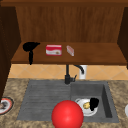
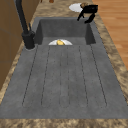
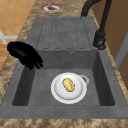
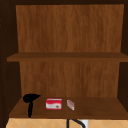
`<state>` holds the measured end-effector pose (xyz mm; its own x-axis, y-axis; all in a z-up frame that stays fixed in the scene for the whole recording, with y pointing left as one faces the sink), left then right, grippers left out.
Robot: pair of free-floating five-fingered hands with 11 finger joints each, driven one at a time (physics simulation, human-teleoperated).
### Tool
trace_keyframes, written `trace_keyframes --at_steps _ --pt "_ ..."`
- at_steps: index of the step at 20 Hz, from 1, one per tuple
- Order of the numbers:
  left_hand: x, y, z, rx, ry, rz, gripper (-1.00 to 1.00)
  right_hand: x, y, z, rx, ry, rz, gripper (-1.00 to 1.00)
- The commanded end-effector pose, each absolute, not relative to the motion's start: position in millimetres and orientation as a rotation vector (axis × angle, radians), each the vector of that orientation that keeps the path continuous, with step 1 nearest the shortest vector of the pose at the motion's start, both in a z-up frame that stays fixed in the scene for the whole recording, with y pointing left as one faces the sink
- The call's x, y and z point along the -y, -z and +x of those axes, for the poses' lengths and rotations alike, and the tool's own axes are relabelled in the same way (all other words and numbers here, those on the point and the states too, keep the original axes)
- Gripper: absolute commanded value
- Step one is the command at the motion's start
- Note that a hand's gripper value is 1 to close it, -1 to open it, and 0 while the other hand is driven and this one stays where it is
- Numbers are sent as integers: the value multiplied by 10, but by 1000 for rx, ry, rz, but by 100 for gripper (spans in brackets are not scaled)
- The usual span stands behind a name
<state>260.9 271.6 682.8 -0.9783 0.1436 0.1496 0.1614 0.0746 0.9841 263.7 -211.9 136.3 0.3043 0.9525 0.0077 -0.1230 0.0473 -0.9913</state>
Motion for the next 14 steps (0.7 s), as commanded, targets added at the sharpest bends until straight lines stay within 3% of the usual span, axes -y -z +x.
trace_keyframes --at_steps 1,14 --pt "-2696 -6724 2316 2285 2095 -363 -100 2119 -1363 2637 903 -1020 -1225 0" --pt "-2698 -6170 1456 2282 2087 -318 -100 2119 -1363 2637 903 -1020 -1225 0"
